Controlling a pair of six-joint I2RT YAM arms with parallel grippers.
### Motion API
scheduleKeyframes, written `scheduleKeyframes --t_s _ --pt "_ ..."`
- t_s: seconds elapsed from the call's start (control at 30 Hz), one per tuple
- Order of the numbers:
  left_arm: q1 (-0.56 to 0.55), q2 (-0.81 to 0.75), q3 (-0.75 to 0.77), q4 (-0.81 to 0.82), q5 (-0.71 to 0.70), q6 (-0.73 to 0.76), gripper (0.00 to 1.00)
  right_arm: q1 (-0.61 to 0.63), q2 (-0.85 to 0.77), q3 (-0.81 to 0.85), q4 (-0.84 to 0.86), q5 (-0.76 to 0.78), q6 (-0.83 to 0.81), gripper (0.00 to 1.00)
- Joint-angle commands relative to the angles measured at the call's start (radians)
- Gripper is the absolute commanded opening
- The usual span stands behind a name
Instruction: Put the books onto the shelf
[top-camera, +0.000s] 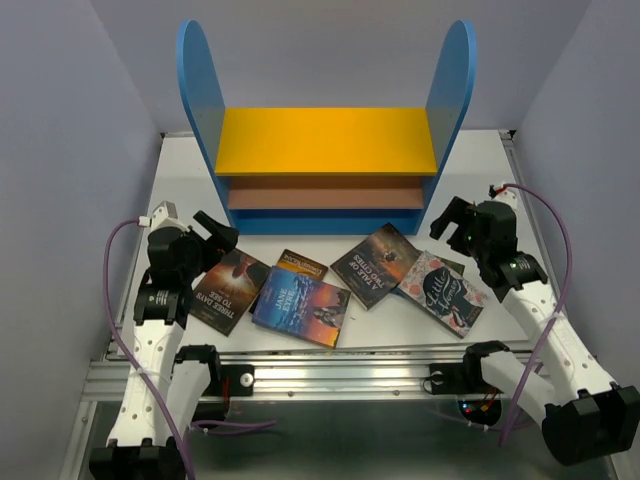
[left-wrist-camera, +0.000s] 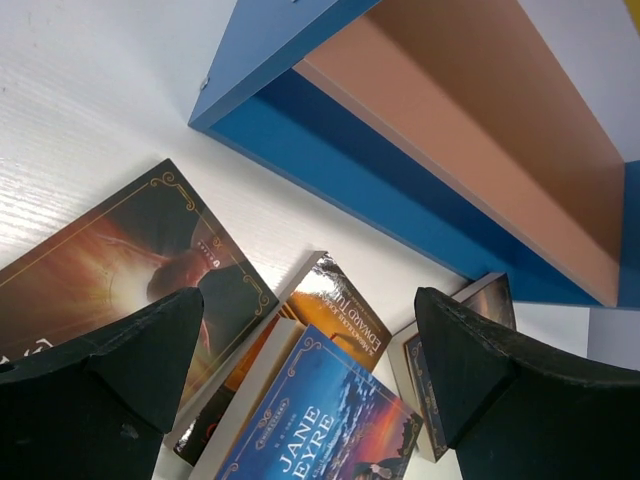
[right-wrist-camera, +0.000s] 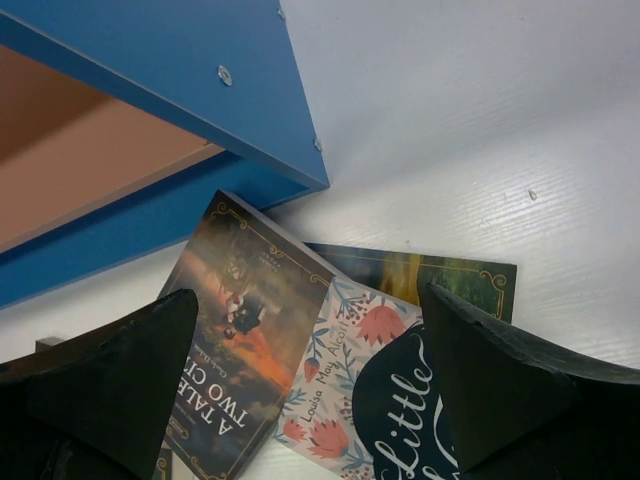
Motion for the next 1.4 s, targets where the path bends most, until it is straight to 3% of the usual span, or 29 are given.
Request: scheduleKeyframes --t_s 0.0,0.2,0.33,0.43,0.53,0.67,1.0,1.13,1.23,1.37 --pt "-0.003 0.008 -0.006 0.034 0.031 -0.012 0.99 -0.003 -0.008 0.041 0.037 -0.064 -0.054 1.00" --pt "-0.003 0.031 -0.006 0.035 0.012 -0.021 0.99 0.007 0.027 0.065 0.077 -0.389 -0.159 1.00" --pt "-0.002 0.065 0.016 0.019 -0.011 -0.017 0.99 0.145 0.116 0.123 0.033 -0.259 -0.209 1.00" --pt "-0.003 0.074 0.024 0.005 -0.017 -0.024 0.99 0.202 0.131 0.142 0.044 -0.269 -0.226 1.00" --pt "-0.002 0.086 0.017 -0.010 -0.014 -0.026 0.99 0.363 0.196 0.166 0.018 -0.167 -0.277 1.00" --pt "-0.002 0.120 0.027 -0.081 -0.003 -0.032 0.99 0.411 0.243 0.176 0.033 -0.189 -0.289 1.00" --pt "-0.267 -0.058 -0.053 -0.333 -0.028 -0.309 0.99 0.483 0.378 0.182 0.136 -0.296 -0.275 1.00" --pt "-0.370 -0.110 -0.130 -0.330 -0.041 -0.441 0.99 0.483 0.374 0.170 0.160 -0.305 -0.280 1.00" --pt "-0.504 -0.004 -0.153 -0.299 -0.089 -0.510 0.99 0.495 0.381 0.173 0.175 -0.386 -0.288 1.00" --pt "-0.650 0.158 -0.064 -0.304 -0.170 -0.564 0.99 0.543 0.392 0.179 0.175 -0.383 -0.341 1.00"
